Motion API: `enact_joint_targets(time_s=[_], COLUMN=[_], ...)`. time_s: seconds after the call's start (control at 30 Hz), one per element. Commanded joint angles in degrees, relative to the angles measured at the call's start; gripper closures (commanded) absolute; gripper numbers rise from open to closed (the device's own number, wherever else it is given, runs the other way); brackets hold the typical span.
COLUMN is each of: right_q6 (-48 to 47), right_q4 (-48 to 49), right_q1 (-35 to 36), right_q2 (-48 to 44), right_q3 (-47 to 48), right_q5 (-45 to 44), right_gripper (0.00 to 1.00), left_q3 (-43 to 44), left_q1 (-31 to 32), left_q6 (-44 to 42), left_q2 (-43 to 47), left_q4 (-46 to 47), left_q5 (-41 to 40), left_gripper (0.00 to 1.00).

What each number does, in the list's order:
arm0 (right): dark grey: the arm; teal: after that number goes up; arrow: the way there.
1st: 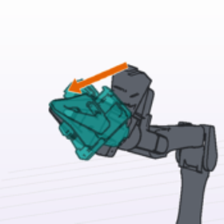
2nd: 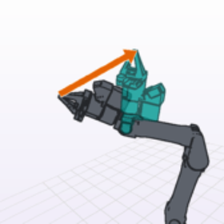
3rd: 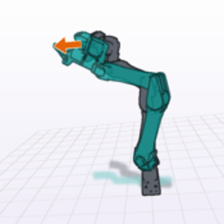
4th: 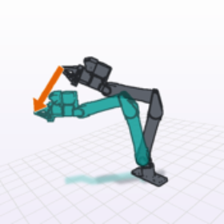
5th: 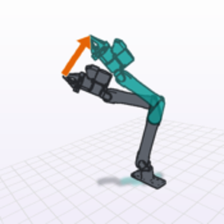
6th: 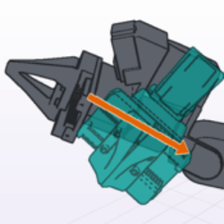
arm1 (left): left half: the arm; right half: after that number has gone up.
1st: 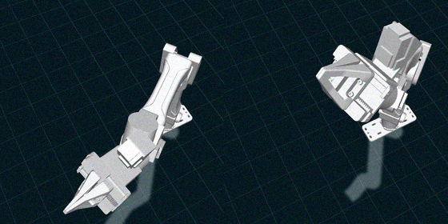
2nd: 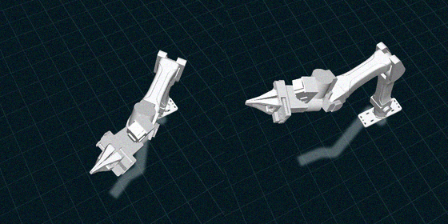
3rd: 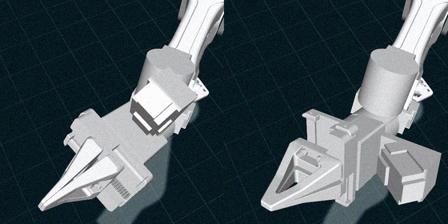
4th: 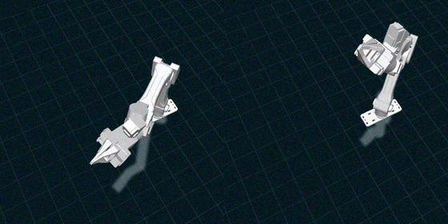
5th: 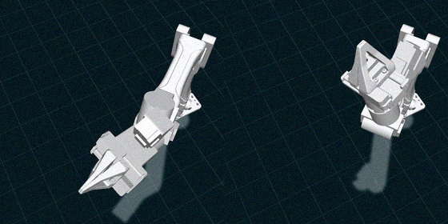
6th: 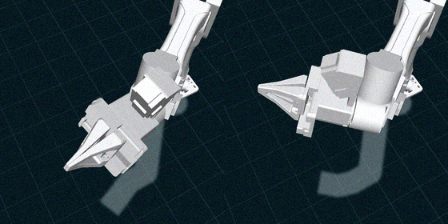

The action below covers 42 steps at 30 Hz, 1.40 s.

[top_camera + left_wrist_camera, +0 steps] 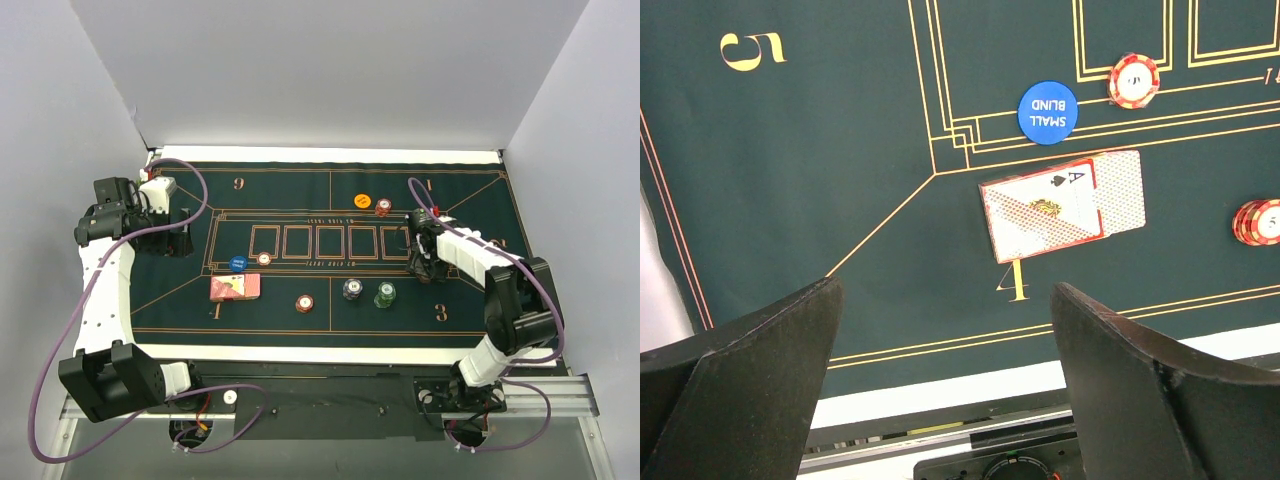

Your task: Distribute texas hold em gaming equipment

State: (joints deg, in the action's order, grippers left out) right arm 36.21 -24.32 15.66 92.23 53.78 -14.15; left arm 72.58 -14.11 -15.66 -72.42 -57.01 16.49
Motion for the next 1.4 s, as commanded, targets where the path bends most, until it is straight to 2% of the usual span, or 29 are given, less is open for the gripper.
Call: enact_joint_targets(time_s=[0.0,0.13,0.37,0.5,0.6,0.83,0.97,1.37], right_q6=[1.0,1.3,1.3,0.3,-1.4,-2.5,-3.1,-3.9], right_q4=[0.4,0.3,-2.8,-7.1,-8.9,-10.0,-10.1,-8.9], right_q1=[-0.5,-0.8,0.1,4.5,11.4,27.5,33.2,34.3], right_q2=[1.1,0.2,-6.3,-9.3,-10.6,-6.8,-2.4,3.3], right_q3=[-0.3,0.1,5.3,10.9,13.8,17.2,18.5,18.6], right_q5=[-1.1,0.0,0.4,-2.0,-2.0,3.0,3.3,1.0], right_gripper=[0.48,0.39,0.36,0.35,0.32,0.27,0.25,0.26], left_q3=[0.5,1.0,1.4,1.4,1.3,1.6,1.4,1.3], left_q1=[-0.5,-0.4,-0.5,-0.5,-0.5,-0.5,-0.5,-0.5], left_q6=[-0.7,-0.7,-0.9,-0.9,-0.9,-0.6,-0.2,-0.7], left_q2=[0.7,0.6,0.3,0.2,0.1,-0.4,-0.7,0.6], left_q4=[1.1,0.9,0.7,0.6,0.6,0.7,0.9,0.6], left_q5=[0.8,0.7,0.6,0.7,0.6,0.5,0.6,0.1], left_gripper=[0.04,0.04,0.04,0.04,0.04,0.04,0.04,0.04])
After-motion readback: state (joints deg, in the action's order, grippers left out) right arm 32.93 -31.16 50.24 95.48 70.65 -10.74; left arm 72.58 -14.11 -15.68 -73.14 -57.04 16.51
